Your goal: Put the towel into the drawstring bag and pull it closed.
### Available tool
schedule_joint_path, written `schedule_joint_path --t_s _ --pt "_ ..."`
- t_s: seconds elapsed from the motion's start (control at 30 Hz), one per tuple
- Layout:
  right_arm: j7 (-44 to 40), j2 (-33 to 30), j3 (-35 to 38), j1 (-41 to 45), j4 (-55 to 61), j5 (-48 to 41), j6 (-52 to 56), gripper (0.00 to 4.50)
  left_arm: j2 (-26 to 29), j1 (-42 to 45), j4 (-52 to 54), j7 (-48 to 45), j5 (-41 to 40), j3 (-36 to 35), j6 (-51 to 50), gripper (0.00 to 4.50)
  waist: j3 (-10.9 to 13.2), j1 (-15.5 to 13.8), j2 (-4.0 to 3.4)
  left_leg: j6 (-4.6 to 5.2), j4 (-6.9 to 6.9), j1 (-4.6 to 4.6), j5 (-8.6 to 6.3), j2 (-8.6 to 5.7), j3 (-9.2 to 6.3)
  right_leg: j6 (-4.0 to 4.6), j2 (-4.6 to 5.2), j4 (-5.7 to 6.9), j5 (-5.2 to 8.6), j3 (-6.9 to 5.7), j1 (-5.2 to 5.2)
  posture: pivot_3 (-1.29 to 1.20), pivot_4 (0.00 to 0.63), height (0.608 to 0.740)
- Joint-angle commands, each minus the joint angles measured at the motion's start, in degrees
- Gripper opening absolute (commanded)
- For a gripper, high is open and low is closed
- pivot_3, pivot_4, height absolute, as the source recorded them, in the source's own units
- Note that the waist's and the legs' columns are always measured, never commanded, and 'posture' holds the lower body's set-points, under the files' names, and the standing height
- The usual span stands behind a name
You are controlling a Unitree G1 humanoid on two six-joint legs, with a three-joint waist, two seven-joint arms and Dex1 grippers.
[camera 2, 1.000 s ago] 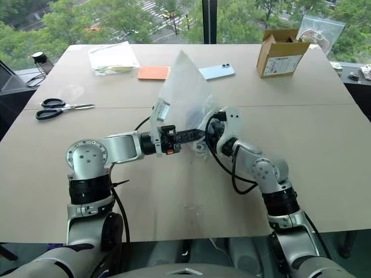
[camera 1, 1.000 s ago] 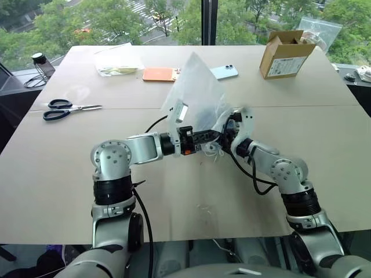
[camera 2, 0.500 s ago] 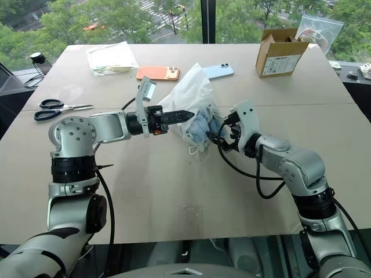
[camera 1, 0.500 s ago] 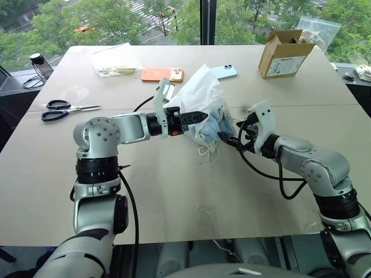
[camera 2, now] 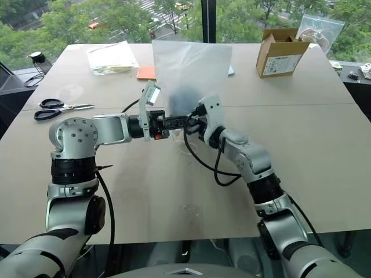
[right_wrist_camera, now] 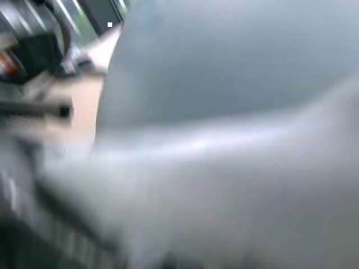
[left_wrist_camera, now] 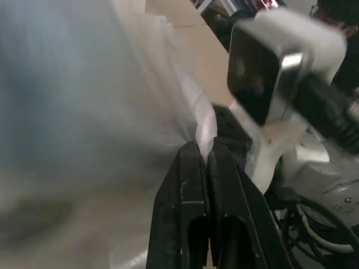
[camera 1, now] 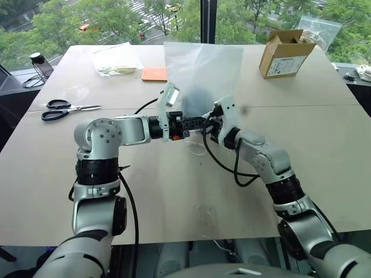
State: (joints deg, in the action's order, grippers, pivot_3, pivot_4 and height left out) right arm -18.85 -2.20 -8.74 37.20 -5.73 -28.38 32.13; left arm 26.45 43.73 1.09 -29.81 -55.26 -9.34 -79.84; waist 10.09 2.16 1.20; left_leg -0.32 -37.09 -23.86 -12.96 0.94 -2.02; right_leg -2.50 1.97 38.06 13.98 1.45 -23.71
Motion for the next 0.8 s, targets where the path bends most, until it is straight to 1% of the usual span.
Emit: schedule_joint_path --t_s 0.03,0.13,0.2,0.27,0.37,0.47,0.5,0.57,0.63,0.7,0.8 --pt "-2.6 1.0 5.7 0.0 3.4 -3.8 -2.8 0.08 1.5 0.7 2.3 -0.8 -2.0 -2.0 -2.2 0.0 0.0 0.0 0.0 0.0 0.0 0.0 0.0 0.0 0.0 0.0 0.01 0.0 0.0 0.0 0.0 0.0 0.15 0.74" --pt "-3.8 -0.4 6.8 -3.8 9.6 -5.7 -0.7 0.08 2.3 1.7 0.8 -0.7 -1.0 -2.4 -1.5 0.0 0.0 -0.3 0.0 0.0 0.0 0.0 0.0 -0.02 -0.04 0.0 0.03 0.0 0.0 -0.04 0.01 0.0 0.15 0.74" --pt "-3.9 -2.3 7.2 -7.6 15.7 -7.3 1.7 0.08 3.1 2.1 0.1 -1.5 -0.1 -1.7 -0.4 0.0 0.0 -0.3 0.0 0.0 0.01 0.0 0.0 -0.03 -0.02 0.0 0.03 0.0 0.0 -0.03 0.01 0.0 0.15 0.74" --pt "-4.3 -5.9 6.3 -11.9 22.9 -7.6 4.8 0.08 3.5 2.9 -0.9 -2.3 0.9 -1.1 0.7 0.0 0.0 -0.3 0.0 0.0 0.02 0.0 0.0 -0.03 -0.02 0.0 0.03 0.0 0.0 -0.02 0.01 0.0 0.15 0.74" --pt "-4.5 -13.0 3.0 -16.4 30.8 -4.0 7.5 0.08 3.7 4.7 -3.4 -3.4 2.9 -0.2 2.3 0.0 0.0 -0.2 0.0 0.0 0.02 0.01 0.0 -0.05 -0.02 0.0 0.03 -0.01 0.01 -0.02 0.01 0.0 0.15 0.74" --pt "-5.5 -18.6 1.1 -19.7 37.7 -3.1 9.5 0.96 4.4 6.2 -5.7 -5.5 5.2 1.7 4.3 0.0 0.0 0.0 0.0 0.01 0.01 0.04 0.0 -0.06 0.0 -0.01 0.02 0.02 0.01 -0.01 0.01 0.0 0.15 0.74" --pt "-5.3 -19.5 1.0 -20.3 39.4 -3.3 10.3 1.38 4.6 6.7 -6.4 -6.1 5.9 2.2 4.8 0.0 0.0 0.1 0.0 0.01 0.01 0.06 0.0 -0.06 0.0 -0.01 0.0 0.02 0.02 0.01 0.01 0.0 0.15 0.74" --pt "-4.0 -21.8 0.2 -20.7 41.9 -1.8 12.2 2.36 4.5 7.6 -7.1 -7.1 6.8 3.1 5.4 0.0 0.0 0.2 0.0 0.01 0.01 0.06 0.0 -0.05 0.0 -0.01 -0.01 0.04 0.02 0.01 0.01 0.0 0.15 0.74" --pt "-2.7 -22.4 0.2 -21.1 43.6 -1.6 13.9 3.36 4.6 8.2 -7.1 -8.1 7.5 4.0 5.8 0.0 0.0 0.2 0.0 0.01 0.01 0.06 0.0 -0.05 0.01 -0.01 -0.01 0.04 0.02 0.02 0.01 0.0 0.15 0.74" --pt "-1.4 -22.1 1.3 -21.6 45.2 -2.6 16.1 3.36 4.3 8.5 -6.6 -8.5 8.0 4.5 6.0 0.0 0.0 0.0 0.01 0.01 -0.01 0.03 0.0 -0.05 -0.01 -0.01 -0.01 0.03 0.02 0.01 0.01 0.0 0.15 0.74" --pt "3.6 -21.2 2.8 -21.8 46.1 -1.1 20.8 3.36 3.4 9.1 -5.9 -8.1 8.2 4.5 5.8 0.0 0.0 -0.2 0.01 0.01 -0.02 0.01 0.0 -0.05 -0.01 -0.01 0.01 0.02 0.02 0.0 0.01 0.0 0.15 0.74"
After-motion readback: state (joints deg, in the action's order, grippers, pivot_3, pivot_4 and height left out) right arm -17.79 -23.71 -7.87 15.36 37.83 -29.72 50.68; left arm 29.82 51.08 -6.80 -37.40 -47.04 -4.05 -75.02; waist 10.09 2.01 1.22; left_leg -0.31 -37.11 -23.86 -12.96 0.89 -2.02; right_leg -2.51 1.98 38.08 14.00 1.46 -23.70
